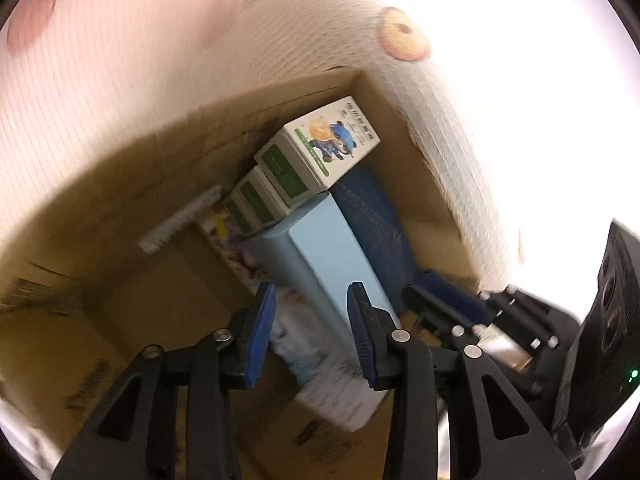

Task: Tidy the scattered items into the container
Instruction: 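Raise both grippers up out of the box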

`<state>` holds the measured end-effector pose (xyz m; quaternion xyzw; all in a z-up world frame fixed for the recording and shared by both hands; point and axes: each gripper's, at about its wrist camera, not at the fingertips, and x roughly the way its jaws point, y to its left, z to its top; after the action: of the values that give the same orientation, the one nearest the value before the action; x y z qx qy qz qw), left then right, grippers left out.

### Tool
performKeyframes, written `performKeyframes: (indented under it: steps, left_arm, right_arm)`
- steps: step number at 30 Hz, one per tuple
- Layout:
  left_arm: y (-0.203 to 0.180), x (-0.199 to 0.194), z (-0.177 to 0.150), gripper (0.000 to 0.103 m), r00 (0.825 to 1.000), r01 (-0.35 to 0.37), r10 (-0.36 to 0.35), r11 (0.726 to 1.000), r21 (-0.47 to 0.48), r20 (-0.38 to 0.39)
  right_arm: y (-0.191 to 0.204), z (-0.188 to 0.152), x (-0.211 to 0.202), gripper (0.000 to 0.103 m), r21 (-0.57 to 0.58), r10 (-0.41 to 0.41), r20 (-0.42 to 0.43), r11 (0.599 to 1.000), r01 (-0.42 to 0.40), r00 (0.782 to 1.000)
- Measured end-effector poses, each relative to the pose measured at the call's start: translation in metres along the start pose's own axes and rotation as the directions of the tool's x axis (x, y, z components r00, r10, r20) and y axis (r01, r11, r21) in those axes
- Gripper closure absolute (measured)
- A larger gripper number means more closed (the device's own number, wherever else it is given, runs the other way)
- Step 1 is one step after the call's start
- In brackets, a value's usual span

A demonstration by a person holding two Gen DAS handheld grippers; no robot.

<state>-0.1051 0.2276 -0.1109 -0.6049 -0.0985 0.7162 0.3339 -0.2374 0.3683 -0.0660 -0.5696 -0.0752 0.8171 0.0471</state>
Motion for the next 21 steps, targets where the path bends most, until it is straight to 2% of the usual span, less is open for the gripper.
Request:
performKeyframes:
  steps: [3, 6, 7, 9, 12, 14, 17, 21]
  left_arm:
    - [-0.009, -0.016, -0.008, 0.057, 0.996, -0.082, 0.079, 0.991, 0.101, 0.037]
    - [0.007, -0.045, -0.017, 0.056, 0.983, -0.173, 0.158, 0.968, 0.182, 0.098]
    - [-0.001, -0.05, -0.008, 0.056, 0.981, -0.177, 0.157, 0.967, 0.182, 0.115]
    - [0.0, -0.068, -0.016, 0.055, 0.98, -0.165, 0.142, 0.972, 0.169, 0.141]
    - [-0.008, -0.076, -0.02, 0.05, 0.982, -0.144, 0.125, 0.98, 0.134, 0.141]
    - [-0.008, -0.085, -0.028, 0.044, 0.978, -0.142, 0.121, 0.983, 0.117, 0.172]
    - [-0.005, -0.106, -0.042, 0.041, 0.955, -0.214, 0.183, 0.97, 0.113, 0.234]
    - [-0.017, -0.127, -0.061, 0.04, 0.918, -0.326, 0.269, 0.93, 0.169, 0.291]
  right_arm:
    - [0.012, -0.008, -0.01, 0.093, -0.007, 0.011, -0.01, 1.0, -0.011, 1.0]
    - [0.023, -0.014, -0.02, 0.093, -0.028, 0.01, -0.012, 1.0, -0.01, 1.0]
    - [0.027, -0.015, -0.023, 0.093, -0.039, -0.002, -0.011, 0.999, 0.002, 1.0]
    - [0.033, -0.017, -0.028, 0.093, -0.074, -0.034, -0.005, 0.997, 0.034, 0.999]
    - [0.047, -0.027, -0.034, 0.093, -0.151, -0.11, 0.016, 0.982, 0.111, 0.994]
    - [0.05, -0.043, -0.047, 0.093, -0.193, -0.134, 0.025, 0.972, 0.137, 0.991]
    - [0.052, -0.04, -0.057, 0.093, -0.241, -0.155, 0.036, 0.957, 0.159, 0.987]
    - [0.069, -0.036, -0.067, 0.093, -0.278, -0.2, 0.089, 0.936, 0.217, 0.976]
